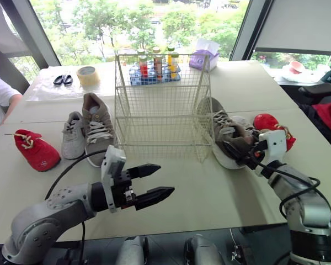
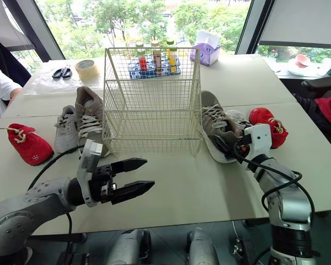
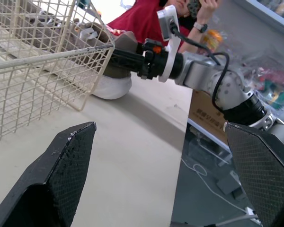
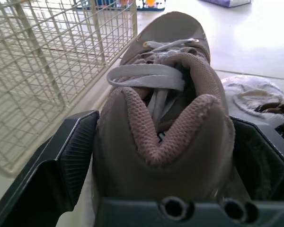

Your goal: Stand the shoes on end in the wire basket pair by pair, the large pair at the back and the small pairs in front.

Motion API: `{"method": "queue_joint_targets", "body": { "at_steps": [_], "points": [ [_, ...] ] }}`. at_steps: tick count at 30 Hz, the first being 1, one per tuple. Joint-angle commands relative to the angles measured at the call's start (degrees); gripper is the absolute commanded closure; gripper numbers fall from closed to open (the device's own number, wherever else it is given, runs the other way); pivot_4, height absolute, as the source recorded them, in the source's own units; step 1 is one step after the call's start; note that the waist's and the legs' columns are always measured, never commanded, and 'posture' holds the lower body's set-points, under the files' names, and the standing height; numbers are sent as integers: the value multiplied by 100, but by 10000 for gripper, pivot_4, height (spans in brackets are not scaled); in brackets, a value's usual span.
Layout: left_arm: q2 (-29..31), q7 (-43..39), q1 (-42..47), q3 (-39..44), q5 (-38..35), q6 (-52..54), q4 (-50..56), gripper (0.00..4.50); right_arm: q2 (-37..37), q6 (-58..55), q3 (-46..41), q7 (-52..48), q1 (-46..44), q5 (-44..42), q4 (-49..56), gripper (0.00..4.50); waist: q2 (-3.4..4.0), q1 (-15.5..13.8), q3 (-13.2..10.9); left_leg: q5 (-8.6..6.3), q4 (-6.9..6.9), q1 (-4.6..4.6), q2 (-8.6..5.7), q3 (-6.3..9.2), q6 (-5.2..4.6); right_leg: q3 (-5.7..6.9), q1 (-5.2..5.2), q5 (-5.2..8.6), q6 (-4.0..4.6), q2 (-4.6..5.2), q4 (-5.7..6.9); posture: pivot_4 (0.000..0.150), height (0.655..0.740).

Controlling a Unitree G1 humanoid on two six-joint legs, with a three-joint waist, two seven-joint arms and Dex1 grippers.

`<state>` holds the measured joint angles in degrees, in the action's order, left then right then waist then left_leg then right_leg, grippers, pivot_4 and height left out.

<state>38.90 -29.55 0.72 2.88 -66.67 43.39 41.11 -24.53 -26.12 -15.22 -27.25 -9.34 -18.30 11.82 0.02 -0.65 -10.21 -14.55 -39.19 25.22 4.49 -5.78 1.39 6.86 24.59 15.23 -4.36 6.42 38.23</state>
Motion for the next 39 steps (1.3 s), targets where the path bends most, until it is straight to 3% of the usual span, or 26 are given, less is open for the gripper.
{"method": "queue_joint_targets", "body": {
  "at_steps": [1,5,10,19,25,29,32,34,39],
  "points": [
    [-91,115,-12,-15,57,-87,261,0,23,540,184,65,-75,285,-363,8121,-3,1,2,0,-1,-1,0,0,0,-1,-2,0,0,0,0,1500,6938],
    [-175,197,2,-39,112,-85,283,0,56,843,346,98,-30,401,-552,24522,-4,14,3,0,-1,-9,0,0,0,-1,-7,0,0,0,1,1500,6938],
    [-179,236,56,42,13,-48,275,0,144,923,357,326,72,383,-403,39301,-13,21,9,0,-1,-18,2,0,0,-1,-15,0,0,-1,1,1500,6938],
    [168,-4,726,616,-1062,201,-456,0,95,418,-522,1296,-1117,-234,605,39301,18,4,-12,1,-1,-9,1,-4,2,-5,-3,-2,2,0,4,1500,6938],
    [415,-124,1529,933,-2023,445,-1094,0,-886,18,-958,1398,-2290,-332,915,39301,25,-13,-19,6,1,17,-1,-2,8,-3,23,-2,1,0,11,1500,6938],
    [569,692,3196,1203,-2378,454,-2346,0,-1909,149,-730,486,-3380,-480,524,39301,17,-10,-31,4,-5,12,-2,0,2,-2,15,-2,1,0,14,1500,6938],
    [894,767,4769,1145,-1973,759,-3785,0,-2382,463,-392,-372,-4373,-602,-108,39301,15,33,-33,12,5,13,-4,-2,-3,-4,25,-4,2,-1,16,1500,6938],
    [884,537,5343,1186,-1791,774,-4378,0,-2416,641,-221,-662,-4767,-613,-416,39301,15,64,-32,12,11,11,-5,-7,-2,-7,26,-3,1,-1,13,1500,6938],
    [673,-79,6808,969,-553,352,-5800,0,-2212,1381,444,-1664,-5662,-526,-1101,39301,0,129,-40,28,12,17,-5,-15,26,-6,25,-1,-10,1,4,1500,6938]
  ]
}}
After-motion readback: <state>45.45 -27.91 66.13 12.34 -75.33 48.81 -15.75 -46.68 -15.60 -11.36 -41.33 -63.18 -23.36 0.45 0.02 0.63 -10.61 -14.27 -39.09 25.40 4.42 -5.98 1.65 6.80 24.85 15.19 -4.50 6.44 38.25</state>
